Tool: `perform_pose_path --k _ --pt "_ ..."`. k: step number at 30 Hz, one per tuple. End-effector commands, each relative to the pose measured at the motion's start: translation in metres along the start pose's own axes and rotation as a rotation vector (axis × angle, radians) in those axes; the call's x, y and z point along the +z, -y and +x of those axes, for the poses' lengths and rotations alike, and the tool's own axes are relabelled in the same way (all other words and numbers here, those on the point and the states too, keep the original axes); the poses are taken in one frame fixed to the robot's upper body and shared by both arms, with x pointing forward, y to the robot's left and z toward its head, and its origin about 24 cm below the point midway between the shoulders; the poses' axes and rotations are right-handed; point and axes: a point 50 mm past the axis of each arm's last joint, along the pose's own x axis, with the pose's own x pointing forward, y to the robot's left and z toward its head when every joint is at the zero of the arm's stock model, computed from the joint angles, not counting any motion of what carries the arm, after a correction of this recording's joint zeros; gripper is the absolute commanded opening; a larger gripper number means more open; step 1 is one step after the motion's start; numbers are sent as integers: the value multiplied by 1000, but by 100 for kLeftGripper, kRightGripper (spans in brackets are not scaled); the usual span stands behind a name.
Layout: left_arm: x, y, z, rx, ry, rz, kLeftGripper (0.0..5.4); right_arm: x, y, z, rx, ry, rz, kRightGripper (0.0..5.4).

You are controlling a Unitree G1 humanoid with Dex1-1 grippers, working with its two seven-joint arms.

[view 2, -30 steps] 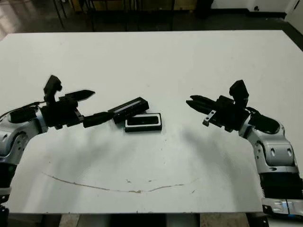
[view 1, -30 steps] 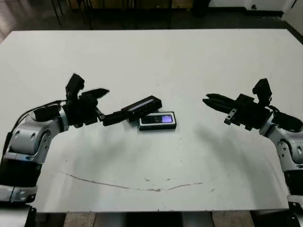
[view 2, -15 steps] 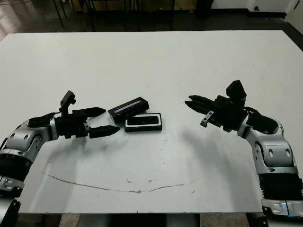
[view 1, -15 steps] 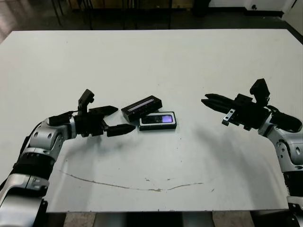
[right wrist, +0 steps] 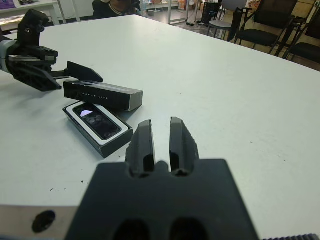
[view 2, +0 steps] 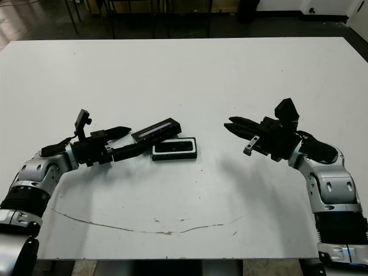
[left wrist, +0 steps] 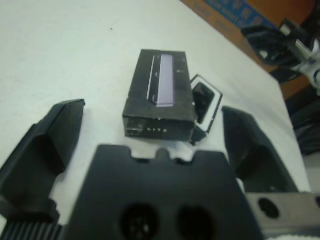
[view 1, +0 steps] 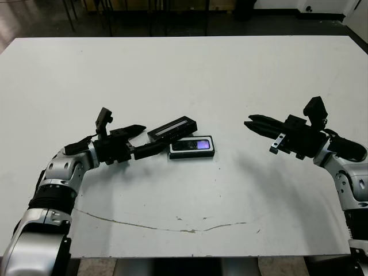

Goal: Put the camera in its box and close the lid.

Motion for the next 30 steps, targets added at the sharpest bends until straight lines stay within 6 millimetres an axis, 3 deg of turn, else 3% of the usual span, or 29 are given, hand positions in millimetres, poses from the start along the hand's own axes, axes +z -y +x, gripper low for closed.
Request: perform_pose_path --k 1,30 --pt "-23 -2 -1 11 -63 -99 537 -5 0 -4 -9 -31 3 0" --pt "-18 14 14 -69 -75 -12 537 -5 2 -4 -3 -34 0 0"
